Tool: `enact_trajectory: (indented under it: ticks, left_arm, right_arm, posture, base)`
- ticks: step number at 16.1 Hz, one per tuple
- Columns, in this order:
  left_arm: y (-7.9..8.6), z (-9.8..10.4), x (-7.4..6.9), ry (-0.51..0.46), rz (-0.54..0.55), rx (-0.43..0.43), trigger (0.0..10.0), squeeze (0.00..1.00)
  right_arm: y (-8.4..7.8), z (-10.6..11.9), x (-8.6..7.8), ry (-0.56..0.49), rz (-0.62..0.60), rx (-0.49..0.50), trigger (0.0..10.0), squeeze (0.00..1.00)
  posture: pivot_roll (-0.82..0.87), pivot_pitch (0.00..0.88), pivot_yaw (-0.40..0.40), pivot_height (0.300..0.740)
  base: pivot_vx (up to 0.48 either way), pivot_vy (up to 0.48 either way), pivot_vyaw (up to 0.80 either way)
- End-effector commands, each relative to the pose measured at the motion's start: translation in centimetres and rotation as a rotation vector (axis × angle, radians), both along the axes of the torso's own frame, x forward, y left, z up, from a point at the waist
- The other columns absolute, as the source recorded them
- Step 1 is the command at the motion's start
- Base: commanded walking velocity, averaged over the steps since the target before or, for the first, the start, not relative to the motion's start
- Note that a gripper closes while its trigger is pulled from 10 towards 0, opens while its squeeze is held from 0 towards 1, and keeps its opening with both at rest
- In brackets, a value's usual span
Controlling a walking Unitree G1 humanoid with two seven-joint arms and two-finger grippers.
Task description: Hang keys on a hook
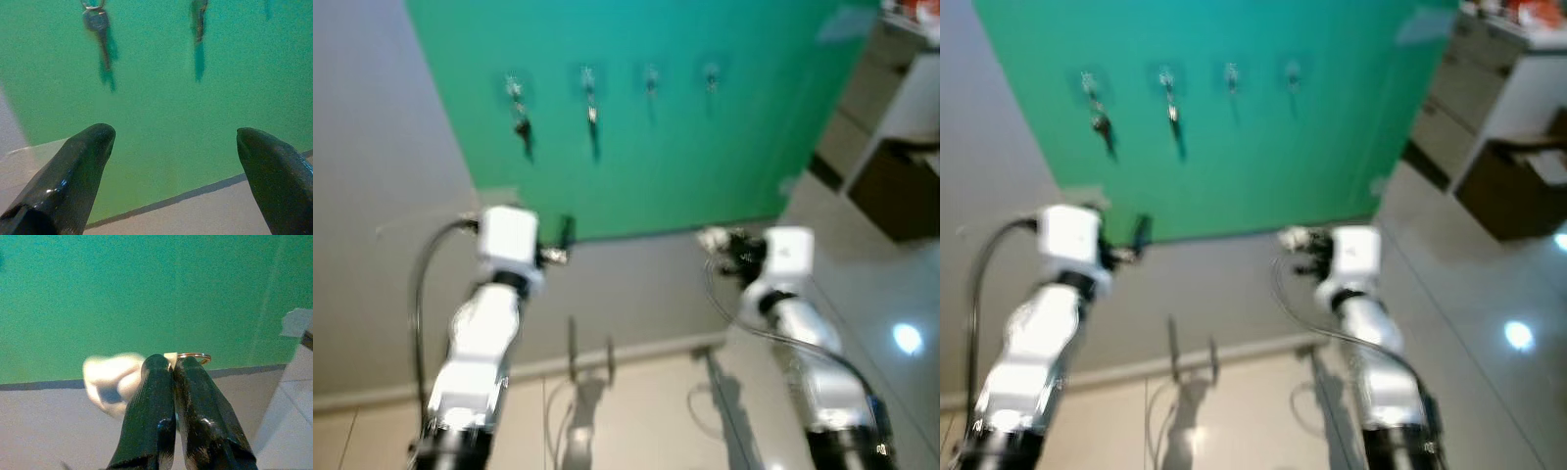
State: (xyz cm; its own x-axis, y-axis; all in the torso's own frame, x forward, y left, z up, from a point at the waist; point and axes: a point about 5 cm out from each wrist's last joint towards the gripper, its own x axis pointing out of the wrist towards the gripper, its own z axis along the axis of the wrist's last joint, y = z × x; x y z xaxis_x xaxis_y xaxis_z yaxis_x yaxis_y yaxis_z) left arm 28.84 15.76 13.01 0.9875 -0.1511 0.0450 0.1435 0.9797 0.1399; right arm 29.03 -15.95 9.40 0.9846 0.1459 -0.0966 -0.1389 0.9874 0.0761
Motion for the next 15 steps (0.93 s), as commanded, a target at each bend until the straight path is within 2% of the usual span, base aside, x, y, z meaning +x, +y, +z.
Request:
enact_trajectory:
  ticks: [1, 2, 5, 7, 11, 15]
  left_arm:
    - [1.2, 0.3, 0.1, -0.011, 0.041, 0.01, 10.0, 0.0]
    - [1.1, 0.2, 0.1, -0.011, 0.045, 0.001, 10.0, 0.0]
    - [1.2, -0.1, 0.0, 0.009, 0.055, -0.016, 10.0, 0.0]
    - [1.0, -0.5, -0.3, 0.035, 0.024, 0.013, 10.0, 0.0]
    - [1.3, -0.2, -0.2, 0.007, 0.057, 0.037, 10.0, 0.0]
    - [1.3, 0.0, 0.1, 0.0, 0.056, 0.05, 10.0, 0.0]
  right_arm:
    - [1.3, 0.7, 0.4, -0.037, 0.044, 0.004, 10.0, 0.0]
    - [1.3, 0.7, 0.5, -0.038, 0.048, 0.003, 10.0, 0.0]
    - [1.3, 0.8, 0.8, -0.045, 0.075, -0.003, 10.0, 0.0]
    - [1.5, 0.8, 1.0, -0.046, 0.092, -0.015, 10.0, 0.0]
    - [1.8, 0.9, 1.4, -0.056, 0.103, -0.016, 10.0, 0.0]
    - [1.7, 0.9, 1.6, -0.065, 0.103, -0.014, 10.0, 0.0]
  posture:
    - [0.0, 0.0, -0.021, 0.74]
    - [0.0, 0.0, -0.021, 0.74]
    - [0.0, 0.0, -0.03, 0.74]
    - [0.01, 0.0, -0.037, 0.74]
    - [0.01, 0.0, -0.038, 0.74]
    - [0.01, 0.0, -0.029, 0.74]
  base:
    - [0.42, 0.0, 0.0]
    - [0.42, 0.0, 0.0]
    - [0.404, 0.0, 0.8]
    - [0.0, 0.0, 0.8]
    - [0.0, 0.0, 0.8]
    - [0.0, -0.369, 0.8]
